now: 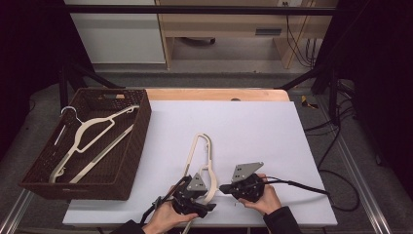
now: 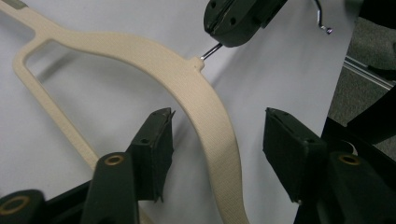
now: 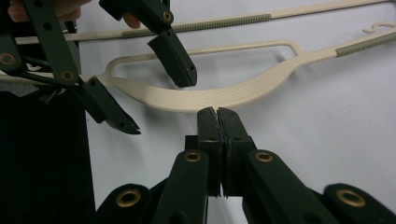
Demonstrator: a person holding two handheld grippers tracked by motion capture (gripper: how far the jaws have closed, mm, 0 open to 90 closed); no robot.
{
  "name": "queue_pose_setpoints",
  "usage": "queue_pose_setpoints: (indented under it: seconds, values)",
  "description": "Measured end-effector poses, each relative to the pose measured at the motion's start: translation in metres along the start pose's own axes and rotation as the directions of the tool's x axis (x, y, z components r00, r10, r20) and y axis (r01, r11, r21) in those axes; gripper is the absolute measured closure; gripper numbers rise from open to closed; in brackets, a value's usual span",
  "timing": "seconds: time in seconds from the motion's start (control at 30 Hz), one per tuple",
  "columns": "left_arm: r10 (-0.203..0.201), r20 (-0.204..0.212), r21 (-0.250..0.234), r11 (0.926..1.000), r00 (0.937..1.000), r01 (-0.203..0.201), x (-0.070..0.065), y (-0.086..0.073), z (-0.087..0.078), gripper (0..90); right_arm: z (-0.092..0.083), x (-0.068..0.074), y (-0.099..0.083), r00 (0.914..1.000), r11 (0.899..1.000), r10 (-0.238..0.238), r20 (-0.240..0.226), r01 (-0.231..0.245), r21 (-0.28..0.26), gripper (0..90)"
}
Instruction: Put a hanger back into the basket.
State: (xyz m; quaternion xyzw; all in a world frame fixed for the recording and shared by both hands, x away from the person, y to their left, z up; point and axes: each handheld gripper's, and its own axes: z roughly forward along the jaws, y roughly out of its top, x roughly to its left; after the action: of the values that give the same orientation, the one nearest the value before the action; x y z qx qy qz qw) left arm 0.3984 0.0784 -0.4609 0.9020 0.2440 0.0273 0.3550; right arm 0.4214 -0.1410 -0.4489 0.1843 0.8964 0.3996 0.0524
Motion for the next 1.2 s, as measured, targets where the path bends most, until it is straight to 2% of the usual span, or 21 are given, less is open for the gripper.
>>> queue_pose_setpoints:
  seconds: [0.27,0.4,0.43,0.6,0.7,0.77,0.87,0.97,1.07,1.13,1.2]
  values:
    - [-0.039,-0.011,0.029,0.9988,0.9992,0.039,0.002,-0.001,0.004,60.8,-0.004,0.0,0.002,1.0,1.0,-0.001,0.001,0.001,-0.007,89.3]
    - [-0.059,0.012,0.031,0.9978,0.9982,0.059,0.001,-0.001,0.003,69.3,-0.005,0.001,0.002,1.0,1.0,0.009,0.001,-0.009,-0.013,89.3]
    - [-0.06,-0.001,0.029,0.9978,0.9982,0.06,0.0,-0.001,0.002,70.5,-0.005,0.001,0.002,1.0,1.0,0.008,0.002,-0.008,-0.014,89.3]
    - [-0.077,-0.003,0.019,0.9968,0.997,0.077,-0.001,0.0,-0.002,71.6,-0.008,0.002,0.003,1.0,0.999,0.006,0.002,-0.006,-0.04,88.8]
    - [-0.079,-0.019,0.008,0.9969,0.9967,0.079,-0.002,0.0,-0.005,72.3,-0.012,0.002,0.005,0.9999,0.998,0.012,0.001,-0.012,-0.055,88.1]
    - [-0.087,-0.031,-0.006,0.9962,0.9958,0.086,-0.002,0.001,-0.008,72.6,-0.017,0.001,0.006,0.9999,0.997,0.012,0.005,-0.011,-0.077,84.4]
    - [-0.092,-0.037,-0.004,0.9957,0.9951,0.092,-0.001,0.001,-0.012,73.0,-0.03,0.0,0.008,0.9998,0.99,0.014,0.015,-0.012,-0.141,79.6]
    - [-0.102,-0.042,-0.018,0.9947,0.9939,0.101,0.0,0.001,-0.017,73.2,-0.043,-0.001,0.01,0.9983,0.979,0.03,0.05,-0.019,-0.202,72.0]
    - [-0.104,-0.045,-0.029,0.9943,0.9936,0.102,0.001,0.0,-0.022,73.4,-0.059,-0.004,0.01,0.994,0.964,0.061,0.091,-0.035,-0.263,63.9]
    - [-0.109,-0.047,-0.043,0.9933,0.993,0.107,0.002,0.0,-0.027,73.5,-0.065,-0.006,0.009,0.9908,0.962,0.069,0.116,-0.035,-0.272,59.9]
    - [-0.112,-0.046,-0.049,0.9927,0.9926,0.11,0.004,0.0,-0.031,73.7,-0.07,-0.009,0.007,0.9876,0.953,0.092,0.127,-0.05,-0.3,54.6]
